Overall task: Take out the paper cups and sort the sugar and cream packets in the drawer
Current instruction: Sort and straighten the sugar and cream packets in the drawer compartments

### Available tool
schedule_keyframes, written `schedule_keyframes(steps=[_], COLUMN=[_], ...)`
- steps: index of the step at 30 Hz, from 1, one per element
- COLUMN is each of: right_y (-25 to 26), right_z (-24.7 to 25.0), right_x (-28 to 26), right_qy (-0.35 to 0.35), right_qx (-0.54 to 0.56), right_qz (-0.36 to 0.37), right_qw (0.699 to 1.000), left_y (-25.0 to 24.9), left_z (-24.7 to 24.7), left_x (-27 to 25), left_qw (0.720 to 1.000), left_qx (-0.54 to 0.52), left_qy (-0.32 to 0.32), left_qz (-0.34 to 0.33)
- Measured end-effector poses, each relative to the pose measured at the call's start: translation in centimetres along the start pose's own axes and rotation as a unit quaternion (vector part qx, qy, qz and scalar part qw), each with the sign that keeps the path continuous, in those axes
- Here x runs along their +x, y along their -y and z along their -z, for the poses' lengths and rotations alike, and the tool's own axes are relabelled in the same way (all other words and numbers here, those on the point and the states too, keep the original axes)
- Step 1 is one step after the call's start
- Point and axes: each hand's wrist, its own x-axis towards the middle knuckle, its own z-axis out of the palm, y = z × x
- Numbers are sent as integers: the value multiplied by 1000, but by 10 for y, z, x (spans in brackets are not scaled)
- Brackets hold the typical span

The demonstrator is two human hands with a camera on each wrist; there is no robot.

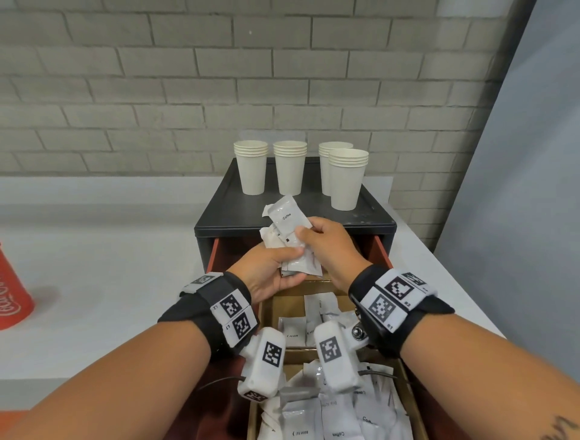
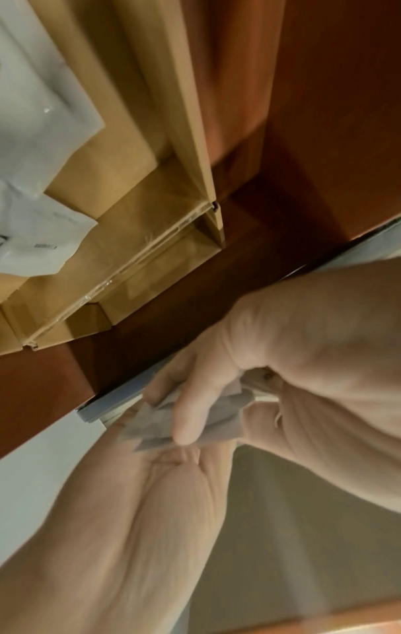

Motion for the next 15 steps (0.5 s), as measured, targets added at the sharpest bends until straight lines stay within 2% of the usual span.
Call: schedule_keyframes(steps=[4,8,12,15], right_y=[4,4,4,1], right_z=[-1,5,22,35], right_x=[5,9,14,16], right_qy=[-50,-71,-115,-118], right_qx=[-51,-26,43,22], right_qz=[11,-15,-84,-167], right_qw=[997,997,989,979], left_y=[-2,-4,-5,-5], left_z=[-2,2,13,23], left_x=[1,2,4,7], left_qw=[999,999,997,991], left_qx=[-9,-11,-24,-34], left_qy=[-36,-48,-73,-119], left_qz=[-9,-12,-25,-45])
